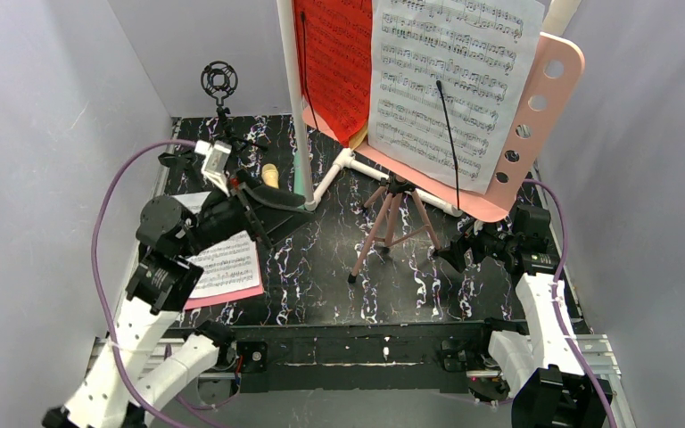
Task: Pack up the instrument practice props
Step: Pick up the sheet music from the music stand.
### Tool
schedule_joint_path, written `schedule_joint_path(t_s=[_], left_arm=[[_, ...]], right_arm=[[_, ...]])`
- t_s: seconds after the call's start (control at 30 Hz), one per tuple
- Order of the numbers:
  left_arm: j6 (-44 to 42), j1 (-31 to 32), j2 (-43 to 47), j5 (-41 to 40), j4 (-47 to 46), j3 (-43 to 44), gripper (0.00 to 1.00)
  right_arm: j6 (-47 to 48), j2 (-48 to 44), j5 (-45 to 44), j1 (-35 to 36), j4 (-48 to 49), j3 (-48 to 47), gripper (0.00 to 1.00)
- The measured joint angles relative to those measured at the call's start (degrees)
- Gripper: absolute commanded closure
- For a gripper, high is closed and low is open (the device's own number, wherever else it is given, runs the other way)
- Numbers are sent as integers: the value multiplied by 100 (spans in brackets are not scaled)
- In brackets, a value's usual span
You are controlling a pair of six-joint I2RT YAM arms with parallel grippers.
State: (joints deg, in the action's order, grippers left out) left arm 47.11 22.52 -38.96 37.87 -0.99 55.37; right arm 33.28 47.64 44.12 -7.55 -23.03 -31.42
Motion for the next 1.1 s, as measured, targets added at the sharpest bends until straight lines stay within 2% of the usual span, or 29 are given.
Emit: schedule_joint_path(t_s=[0.1,0.23,0.57,1.1], left_arm=[[-278,855,-553,-278,-52,660,2],[-629,1399,-1266,-588,-72,1388,2],[-1049,1456,-2643,-973,-79,2806,2],[-1045,1471,-3401,-1200,-205,3368,4]], right_arm=[[0,0,0,0,0,0,0],[2,0,2,0,0,0,0],[4,-2,4,-26,0,0,0],[17,-2,26,-26,-2,0,0]])
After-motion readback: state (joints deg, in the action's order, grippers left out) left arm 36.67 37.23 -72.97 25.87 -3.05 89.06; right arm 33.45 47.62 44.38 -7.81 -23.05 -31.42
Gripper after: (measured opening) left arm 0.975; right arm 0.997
